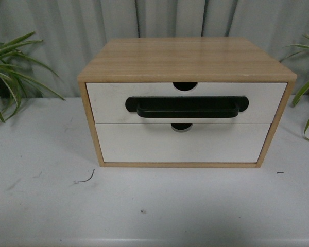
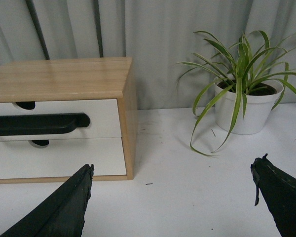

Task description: Pull drawer

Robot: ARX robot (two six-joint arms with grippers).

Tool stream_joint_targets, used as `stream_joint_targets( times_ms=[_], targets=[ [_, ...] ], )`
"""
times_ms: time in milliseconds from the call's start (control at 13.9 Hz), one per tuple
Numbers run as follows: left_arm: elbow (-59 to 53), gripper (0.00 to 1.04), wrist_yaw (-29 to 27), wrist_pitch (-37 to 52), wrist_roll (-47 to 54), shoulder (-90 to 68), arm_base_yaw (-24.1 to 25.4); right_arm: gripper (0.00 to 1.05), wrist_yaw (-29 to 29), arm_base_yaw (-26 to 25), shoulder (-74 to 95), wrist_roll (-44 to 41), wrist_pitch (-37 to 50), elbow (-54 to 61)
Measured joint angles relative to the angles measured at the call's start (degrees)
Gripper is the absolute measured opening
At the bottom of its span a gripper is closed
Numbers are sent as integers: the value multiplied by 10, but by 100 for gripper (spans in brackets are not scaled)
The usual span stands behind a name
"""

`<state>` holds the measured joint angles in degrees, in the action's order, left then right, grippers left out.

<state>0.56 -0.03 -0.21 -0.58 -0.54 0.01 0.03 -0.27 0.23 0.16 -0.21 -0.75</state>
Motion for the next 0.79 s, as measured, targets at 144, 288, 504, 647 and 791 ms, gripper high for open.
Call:
stream_joint_targets(
  times_ms=[144, 288, 504, 647, 791],
  targets=[
    [0, 98, 0, 0, 0, 0, 0, 98, 0, 0, 0, 0, 0, 0],
    [0, 98, 0, 0, 0, 0, 0, 98, 0, 0, 0, 0, 0, 0],
    [0, 98, 0, 0, 0, 0, 0, 98, 0, 0, 0, 0, 0, 0],
    [0, 98, 0, 0, 0, 0, 0, 98, 0, 0, 0, 0, 0, 0],
    [0, 98, 0, 0, 0, 0, 0, 98, 0, 0, 0, 0, 0, 0]
  ],
)
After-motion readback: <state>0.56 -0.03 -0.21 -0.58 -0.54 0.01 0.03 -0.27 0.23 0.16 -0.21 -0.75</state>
